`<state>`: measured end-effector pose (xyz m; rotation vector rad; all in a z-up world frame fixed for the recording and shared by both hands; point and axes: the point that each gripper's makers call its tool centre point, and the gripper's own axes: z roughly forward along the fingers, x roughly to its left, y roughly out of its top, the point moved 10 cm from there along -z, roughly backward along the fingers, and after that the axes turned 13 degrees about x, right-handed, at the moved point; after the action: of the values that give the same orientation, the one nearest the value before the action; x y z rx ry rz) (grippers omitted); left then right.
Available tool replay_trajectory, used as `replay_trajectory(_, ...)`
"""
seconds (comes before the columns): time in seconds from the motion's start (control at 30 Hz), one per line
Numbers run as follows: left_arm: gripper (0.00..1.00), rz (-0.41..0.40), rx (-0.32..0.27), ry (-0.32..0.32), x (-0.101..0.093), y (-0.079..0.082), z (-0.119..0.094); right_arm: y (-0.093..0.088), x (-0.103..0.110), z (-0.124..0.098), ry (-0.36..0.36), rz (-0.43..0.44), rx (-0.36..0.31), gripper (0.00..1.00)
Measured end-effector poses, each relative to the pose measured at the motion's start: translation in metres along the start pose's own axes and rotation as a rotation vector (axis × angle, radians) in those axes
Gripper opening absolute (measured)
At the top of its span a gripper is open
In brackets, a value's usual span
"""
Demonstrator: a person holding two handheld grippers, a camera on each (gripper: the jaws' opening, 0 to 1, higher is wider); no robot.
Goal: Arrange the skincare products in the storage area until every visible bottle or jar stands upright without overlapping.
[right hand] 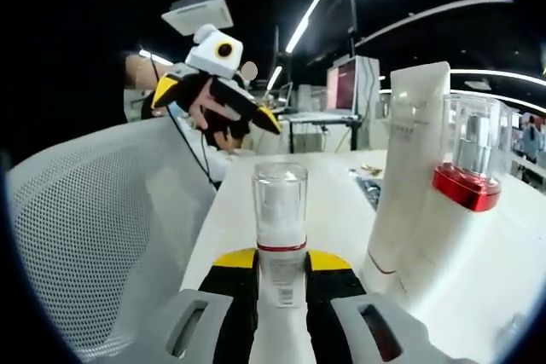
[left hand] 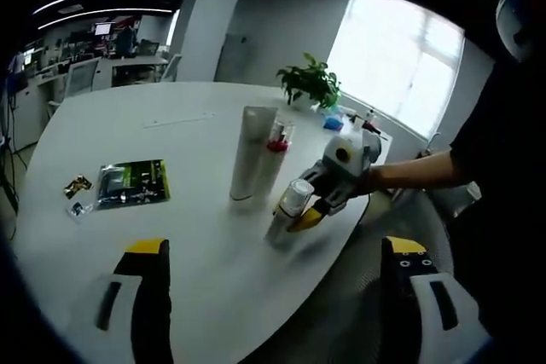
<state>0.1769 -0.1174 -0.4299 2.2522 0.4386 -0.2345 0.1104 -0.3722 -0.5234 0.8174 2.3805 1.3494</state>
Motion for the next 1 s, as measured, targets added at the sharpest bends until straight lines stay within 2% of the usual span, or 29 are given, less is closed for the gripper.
replay_trajectory(0.13, 0.96, 0.002, 0.001, -0.002, 0.000, 0.001, 0.001, 0.000, -0.001, 0.000, -0.002, -0.002, 0.011, 0.12)
replay_trajectory(0.17, 0.96, 0.001, 0.001, -0.002, 0.000, 0.001, 0.001, -0.001, -0.001, 0.000, -0.002, -0.005, 0.031, 0.13)
replay_trajectory(0.37, 0.96, -0.004, 0.001, -0.001, 0.002, 0.001, 0.001, -0.005, 0.000, 0.001, -0.009, 0.012, 0.059, 0.22)
replay_trajectory(0.43, 0.96, -0.009, -0.001, -0.001, 0.001, 0.000, 0.001, -0.010, 0.001, 0.001, -0.009, 0.022, 0.084, 0.20)
replay_trajectory(0.5, 0.96, -0.014, 0.001, -0.002, 0.001, -0.001, 0.002, -0.017, 0.000, 0.001, -0.036, 0.034, 0.116, 0.19)
replay_trajectory(0.57, 0.95, -0.017, 0.002, -0.001, 0.000, -0.002, 0.002, -0.021, -0.002, -0.001, -0.085, 0.086, 0.122, 0.18)
replay_trajectory(0.6, 0.95, -0.020, -0.001, -0.003, 0.000, -0.003, 0.002, -0.024, -0.001, 0.000, -0.065, 0.101, 0.108, 0.19)
replay_trajectory(0.63, 0.95, -0.022, -0.002, -0.004, 0.000, -0.003, 0.002, -0.026, -0.001, 0.000, -0.083, 0.119, 0.124, 0.19)
replay_trajectory(0.8, 0.95, -0.032, 0.000, -0.004, 0.000, -0.006, 0.004, -0.026, 0.003, 0.003, -0.063, 0.115, 0.149, 0.20)
replay_trajectory(1.0, 0.95, -0.036, -0.009, -0.007, 0.002, -0.005, 0.007, -0.029, -0.001, 0.009, -0.074, 0.106, 0.189, 0.15)
